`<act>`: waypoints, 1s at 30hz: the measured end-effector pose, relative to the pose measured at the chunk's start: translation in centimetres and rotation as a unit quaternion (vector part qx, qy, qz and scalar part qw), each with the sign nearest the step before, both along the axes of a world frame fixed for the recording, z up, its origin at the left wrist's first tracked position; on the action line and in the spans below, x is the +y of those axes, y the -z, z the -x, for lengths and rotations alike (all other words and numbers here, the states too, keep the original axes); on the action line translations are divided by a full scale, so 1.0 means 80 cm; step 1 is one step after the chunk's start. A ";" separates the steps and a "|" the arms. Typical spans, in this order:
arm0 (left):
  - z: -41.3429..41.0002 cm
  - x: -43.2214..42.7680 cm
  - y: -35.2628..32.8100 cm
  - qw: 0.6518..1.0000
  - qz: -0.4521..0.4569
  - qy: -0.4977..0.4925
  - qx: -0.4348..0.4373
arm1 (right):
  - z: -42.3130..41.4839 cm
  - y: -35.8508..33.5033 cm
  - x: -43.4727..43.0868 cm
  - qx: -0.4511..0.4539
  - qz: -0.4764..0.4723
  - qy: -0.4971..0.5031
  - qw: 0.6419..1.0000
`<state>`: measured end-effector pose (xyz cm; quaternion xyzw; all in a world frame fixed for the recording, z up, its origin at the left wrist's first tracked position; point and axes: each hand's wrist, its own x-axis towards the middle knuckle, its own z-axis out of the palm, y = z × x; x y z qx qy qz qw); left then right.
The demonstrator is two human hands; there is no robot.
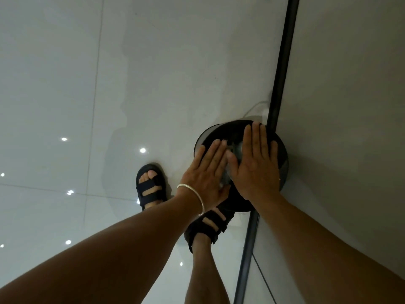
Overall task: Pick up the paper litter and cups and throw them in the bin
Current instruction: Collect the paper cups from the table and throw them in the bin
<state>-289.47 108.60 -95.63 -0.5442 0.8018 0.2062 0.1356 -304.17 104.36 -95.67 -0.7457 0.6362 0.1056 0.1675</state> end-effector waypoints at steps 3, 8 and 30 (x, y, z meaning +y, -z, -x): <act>0.007 0.013 0.012 0.999 -0.008 0.041 -0.021 | -0.003 0.012 0.001 0.006 0.010 -0.002 1.000; 0.014 0.011 0.017 0.999 -0.018 0.029 -0.040 | -0.003 0.022 0.004 0.022 0.017 -0.011 1.000; -0.129 -0.019 -0.327 0.980 0.048 -0.170 -0.095 | -0.087 -0.328 -0.051 0.015 -0.039 -0.115 0.993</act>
